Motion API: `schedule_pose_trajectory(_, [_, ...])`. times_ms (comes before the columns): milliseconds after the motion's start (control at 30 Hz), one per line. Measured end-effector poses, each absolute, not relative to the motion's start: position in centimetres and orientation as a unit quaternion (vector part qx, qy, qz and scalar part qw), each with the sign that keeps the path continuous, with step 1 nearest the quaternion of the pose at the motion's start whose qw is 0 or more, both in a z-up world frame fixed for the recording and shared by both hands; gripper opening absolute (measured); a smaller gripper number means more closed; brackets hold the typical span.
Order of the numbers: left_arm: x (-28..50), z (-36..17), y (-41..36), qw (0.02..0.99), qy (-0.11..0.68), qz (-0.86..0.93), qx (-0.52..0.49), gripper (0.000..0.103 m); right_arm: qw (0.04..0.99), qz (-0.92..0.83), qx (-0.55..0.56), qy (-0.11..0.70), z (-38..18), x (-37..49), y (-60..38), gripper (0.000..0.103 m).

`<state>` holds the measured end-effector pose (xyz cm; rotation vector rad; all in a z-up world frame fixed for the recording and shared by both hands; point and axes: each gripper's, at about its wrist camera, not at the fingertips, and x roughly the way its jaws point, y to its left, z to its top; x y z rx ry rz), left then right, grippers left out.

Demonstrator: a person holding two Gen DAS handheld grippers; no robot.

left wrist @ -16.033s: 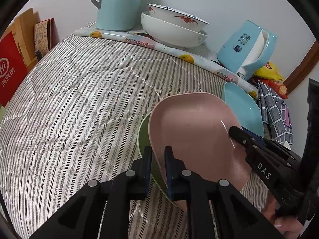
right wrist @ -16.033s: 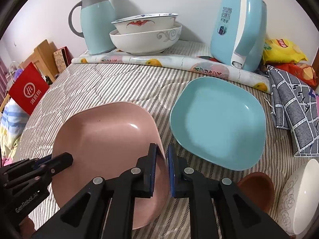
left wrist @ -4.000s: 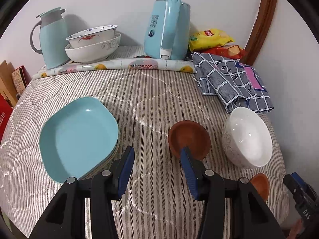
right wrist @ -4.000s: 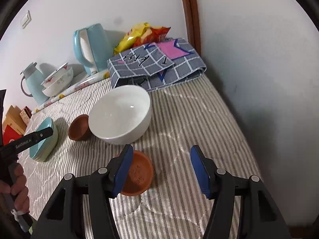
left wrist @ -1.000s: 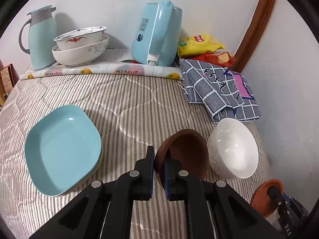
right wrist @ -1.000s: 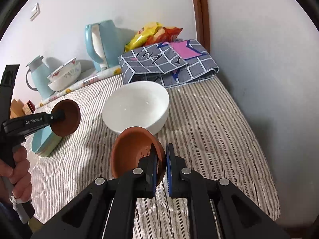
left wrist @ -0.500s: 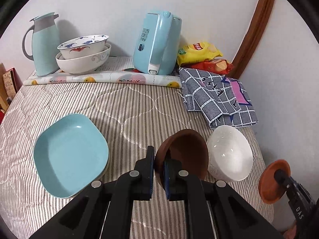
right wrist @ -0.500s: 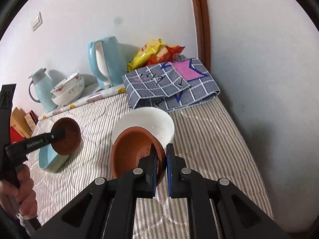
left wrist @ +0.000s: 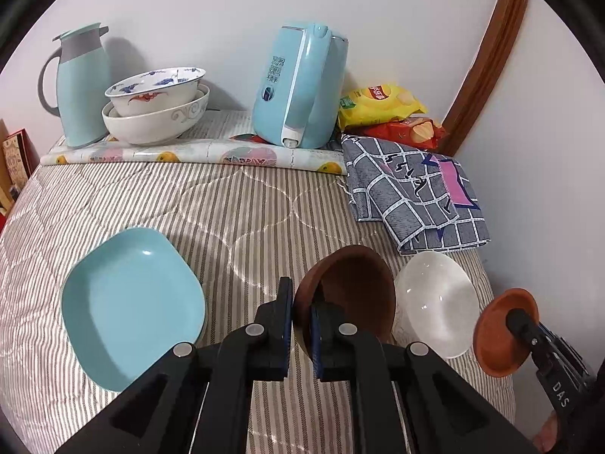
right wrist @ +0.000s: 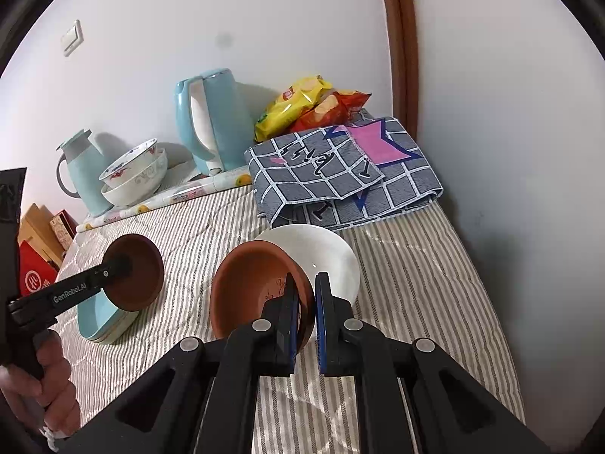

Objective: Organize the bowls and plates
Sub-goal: 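Carry the terracotta bowl with the right gripper over the white bowl while the left holds the brown bowl, then lower the terracotta bowl into the white bowl and open the right gripper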

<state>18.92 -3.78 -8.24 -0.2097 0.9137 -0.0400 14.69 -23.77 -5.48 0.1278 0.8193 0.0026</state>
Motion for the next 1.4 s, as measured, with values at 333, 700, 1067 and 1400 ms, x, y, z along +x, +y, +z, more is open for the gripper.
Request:
schedule_pose_trajectory(333, [19.8, -8.1, -2.9, 0.892, 0.439, -0.019, -0.106, 0.009, 0.909, -0.001, 0.054, 0.413, -6.4, 16.4, -23.4, 0.008])
schedule_pose_trajectory(700, [20.7, -8.4, -2.3, 0.889, 0.443, -0.017, -0.113, 0.009, 0.9, -0.007, 0.041, 0.433, -8.0, 18.3, -23.2, 0.008])
schedule_pose_trajectory(1067, [22.1, -9.2, -1.9, 0.887, 0.446, -0.017, -0.116, 0.009, 0.892, -0.011, 0.024, 0.452, -10.1, 20.7, -22.8, 0.008])
schedule_pose_trajectory(1400, [23.5, -10.3, -1.8, 0.88, 0.458, -0.021, -0.122, 0.009, 0.877, -0.014, 0.013, 0.48, -12.3, 22.3, -22.8, 0.008])
